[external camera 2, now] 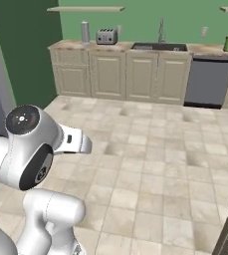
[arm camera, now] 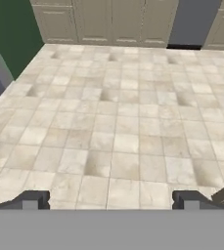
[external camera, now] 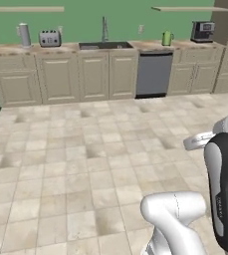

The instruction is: Navigate to the toaster.

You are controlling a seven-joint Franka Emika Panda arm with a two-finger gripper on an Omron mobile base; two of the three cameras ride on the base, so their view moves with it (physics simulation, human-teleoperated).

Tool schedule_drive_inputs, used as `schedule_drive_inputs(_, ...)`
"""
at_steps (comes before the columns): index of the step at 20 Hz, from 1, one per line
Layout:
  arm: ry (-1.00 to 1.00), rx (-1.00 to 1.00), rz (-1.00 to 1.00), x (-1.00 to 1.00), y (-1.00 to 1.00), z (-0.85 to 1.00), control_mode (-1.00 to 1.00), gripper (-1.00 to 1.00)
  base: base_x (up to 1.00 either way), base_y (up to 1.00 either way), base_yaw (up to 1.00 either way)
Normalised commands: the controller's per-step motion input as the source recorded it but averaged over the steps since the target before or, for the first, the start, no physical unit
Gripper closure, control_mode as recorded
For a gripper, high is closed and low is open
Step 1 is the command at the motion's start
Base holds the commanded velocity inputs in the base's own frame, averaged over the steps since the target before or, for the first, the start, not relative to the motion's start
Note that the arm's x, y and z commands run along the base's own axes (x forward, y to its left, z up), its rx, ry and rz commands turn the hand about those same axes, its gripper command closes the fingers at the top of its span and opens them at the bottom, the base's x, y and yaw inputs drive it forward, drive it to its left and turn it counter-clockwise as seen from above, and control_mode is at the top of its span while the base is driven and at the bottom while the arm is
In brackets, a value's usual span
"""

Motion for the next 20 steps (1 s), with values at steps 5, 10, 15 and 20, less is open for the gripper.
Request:
schedule_drive_inputs(5, 0.00, 0.00, 0.00, 0.00, 0.00, 0.00, 1.00, -1.00, 1.00, 0.23, -0.13)
schedule_drive_inputs(10, 0.00, 0.00, 0.00, 0.00, 0.00, 0.00, 1.00, -1.00, 1.00, 0.26, -0.13)
schedule_drive_inputs(15, 0.00, 0.00, 0.00, 0.00, 0.00, 0.00, 1.00, -1.00, 1.00, 0.29, -0.12)
schedule_drive_inputs(20, 0.00, 0.00, 0.00, 0.00, 0.00, 0.00, 1.00, -1.00, 1.00, 0.45, -0.09)
